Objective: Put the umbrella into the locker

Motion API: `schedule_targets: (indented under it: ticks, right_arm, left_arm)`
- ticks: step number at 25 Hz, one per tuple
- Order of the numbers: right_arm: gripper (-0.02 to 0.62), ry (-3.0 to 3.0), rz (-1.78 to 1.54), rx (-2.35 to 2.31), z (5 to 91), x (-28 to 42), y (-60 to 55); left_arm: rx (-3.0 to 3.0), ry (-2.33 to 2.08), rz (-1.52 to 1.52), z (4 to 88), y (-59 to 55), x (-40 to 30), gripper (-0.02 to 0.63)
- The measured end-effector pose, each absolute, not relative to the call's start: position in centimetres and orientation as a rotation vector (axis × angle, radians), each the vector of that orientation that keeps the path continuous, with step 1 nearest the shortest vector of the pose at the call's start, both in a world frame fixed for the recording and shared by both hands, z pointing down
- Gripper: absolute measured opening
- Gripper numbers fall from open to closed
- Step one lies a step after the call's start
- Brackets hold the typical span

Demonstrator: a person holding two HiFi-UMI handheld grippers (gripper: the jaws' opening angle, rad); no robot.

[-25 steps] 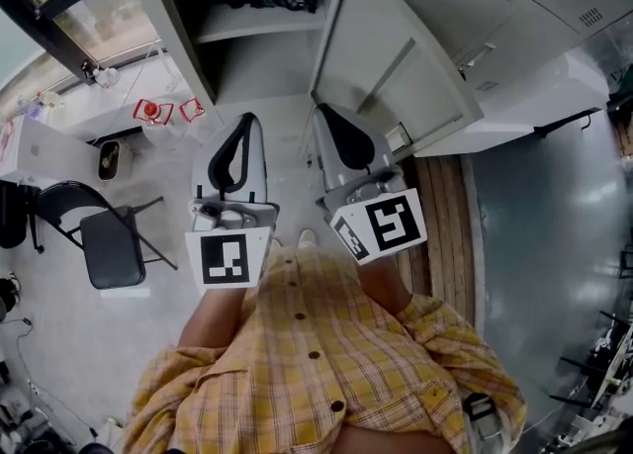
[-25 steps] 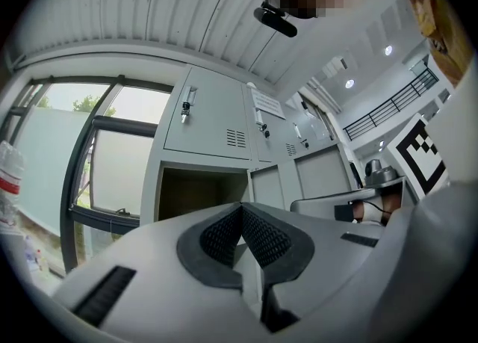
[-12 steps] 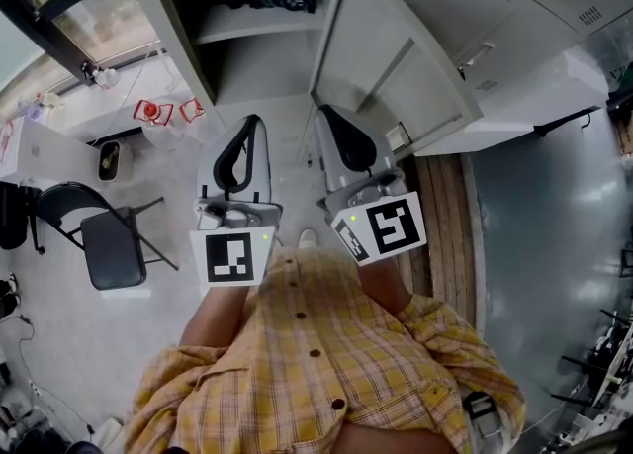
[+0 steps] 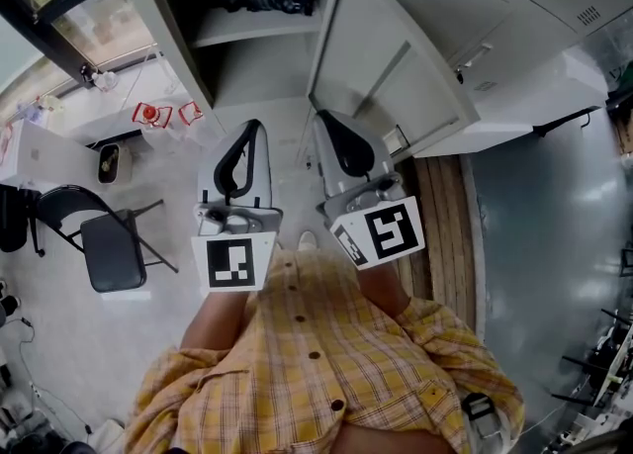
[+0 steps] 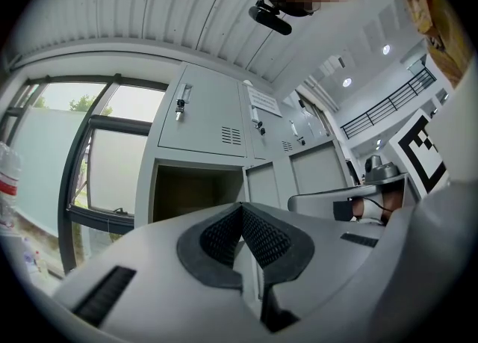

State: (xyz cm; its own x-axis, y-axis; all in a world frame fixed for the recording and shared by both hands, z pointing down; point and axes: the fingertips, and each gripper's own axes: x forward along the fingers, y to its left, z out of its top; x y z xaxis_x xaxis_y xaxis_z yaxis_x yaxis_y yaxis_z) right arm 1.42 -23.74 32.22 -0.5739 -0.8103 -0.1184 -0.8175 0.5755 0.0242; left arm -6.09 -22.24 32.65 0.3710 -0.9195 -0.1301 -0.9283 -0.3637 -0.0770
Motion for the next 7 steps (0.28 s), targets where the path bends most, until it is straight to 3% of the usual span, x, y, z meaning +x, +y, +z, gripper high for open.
schedule_targets:
  ticks: [7]
  right_arm:
    - [-0.002,2.717,0.124,-1.386,32.33,1.41,-23.71]
  left_arm:
    - [-2.490,1.650,0.090,32.45,-22.03,-5.69,0.002]
